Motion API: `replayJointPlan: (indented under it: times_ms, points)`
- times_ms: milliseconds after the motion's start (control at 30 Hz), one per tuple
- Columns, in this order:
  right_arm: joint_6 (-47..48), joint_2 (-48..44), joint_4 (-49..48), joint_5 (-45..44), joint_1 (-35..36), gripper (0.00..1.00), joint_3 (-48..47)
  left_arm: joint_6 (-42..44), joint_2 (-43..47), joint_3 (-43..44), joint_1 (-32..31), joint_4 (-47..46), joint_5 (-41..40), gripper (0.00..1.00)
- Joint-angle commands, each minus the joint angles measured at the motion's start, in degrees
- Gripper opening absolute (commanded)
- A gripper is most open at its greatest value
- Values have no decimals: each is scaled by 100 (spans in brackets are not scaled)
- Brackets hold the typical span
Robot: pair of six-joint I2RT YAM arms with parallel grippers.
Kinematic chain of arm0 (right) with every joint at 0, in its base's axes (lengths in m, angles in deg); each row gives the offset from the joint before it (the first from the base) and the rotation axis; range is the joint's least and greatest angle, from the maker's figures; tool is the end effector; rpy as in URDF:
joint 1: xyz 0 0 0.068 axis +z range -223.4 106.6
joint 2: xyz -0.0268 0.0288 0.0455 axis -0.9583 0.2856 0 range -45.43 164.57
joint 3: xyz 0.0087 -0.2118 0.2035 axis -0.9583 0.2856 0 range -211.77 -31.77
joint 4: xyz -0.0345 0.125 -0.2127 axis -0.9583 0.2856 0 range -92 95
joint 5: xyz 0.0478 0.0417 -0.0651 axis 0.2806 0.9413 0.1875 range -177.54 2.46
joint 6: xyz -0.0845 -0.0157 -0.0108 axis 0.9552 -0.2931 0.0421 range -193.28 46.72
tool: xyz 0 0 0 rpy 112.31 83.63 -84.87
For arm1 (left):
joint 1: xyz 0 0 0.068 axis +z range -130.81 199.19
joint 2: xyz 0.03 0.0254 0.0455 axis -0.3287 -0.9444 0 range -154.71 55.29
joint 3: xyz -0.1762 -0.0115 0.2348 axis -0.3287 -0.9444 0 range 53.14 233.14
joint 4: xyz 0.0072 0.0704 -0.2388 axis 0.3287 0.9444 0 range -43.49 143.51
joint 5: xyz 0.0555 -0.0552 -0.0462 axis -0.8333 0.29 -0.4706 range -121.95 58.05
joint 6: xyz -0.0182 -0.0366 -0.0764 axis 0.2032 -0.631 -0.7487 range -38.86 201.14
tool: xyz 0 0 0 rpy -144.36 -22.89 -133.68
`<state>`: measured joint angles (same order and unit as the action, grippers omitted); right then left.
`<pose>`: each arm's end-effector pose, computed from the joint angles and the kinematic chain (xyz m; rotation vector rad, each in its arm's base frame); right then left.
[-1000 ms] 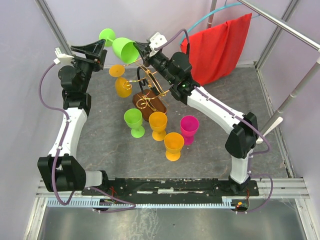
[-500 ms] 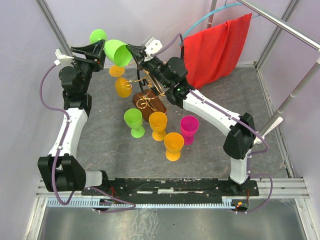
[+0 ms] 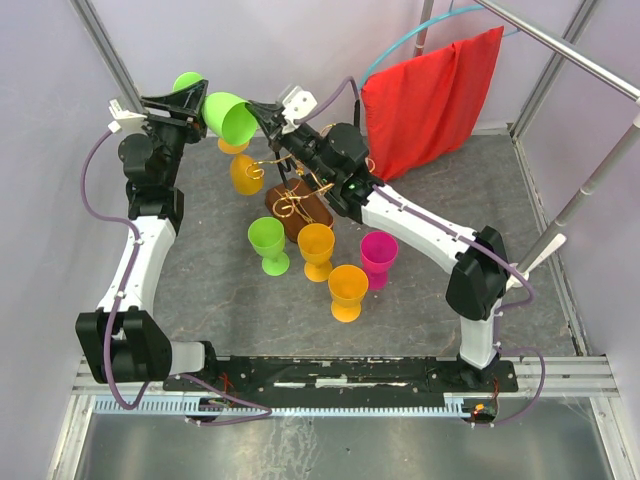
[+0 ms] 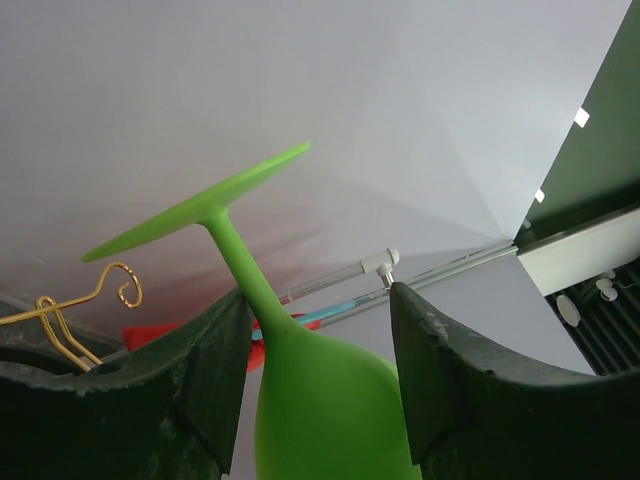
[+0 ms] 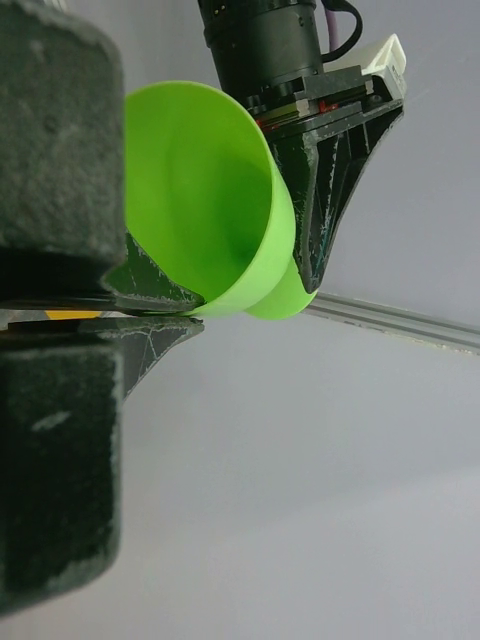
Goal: Place the wine glass upside down on the wine glass rack
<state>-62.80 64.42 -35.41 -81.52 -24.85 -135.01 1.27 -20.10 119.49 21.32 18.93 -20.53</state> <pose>0.3171 0.3712 0.4829 -0.6377 0.9310 0.6521 0.3279 -0.0030 0.4601 -0.7449 1.1432 -1.2841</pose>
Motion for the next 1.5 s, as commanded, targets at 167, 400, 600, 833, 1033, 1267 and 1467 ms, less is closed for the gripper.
replayJointPlan:
  times_ms: [167, 400, 600, 833, 1033, 1267, 1467]
  points:
    - [309, 87, -250, -389, 129, 1, -170, -170, -15, 96, -29, -345, -19, 60]
    - [674, 185, -232, -807, 271, 1, -275, -151, -32, 72, -31, -243, -17, 62]
    - [801, 195, -262, -928, 312, 1, -284, -134, -61, 95, -38, -240, 5, 57]
    - [811, 204, -175, -1006, 312, 1, -323, -228, -162, 124, -35, -364, 161, 28]
    - [795, 188, -110, -1015, 312, 8, -323, -236, -257, 154, -37, -542, 247, 16]
    - [940, -145, 154, -1217, 310, 39, 36, 239, -546, 643, 66, -809, 586, 9]
    - [1054, -737, 564, -1467, 312, 61, 539, 725, -747, 1012, 438, -913, 947, 3]
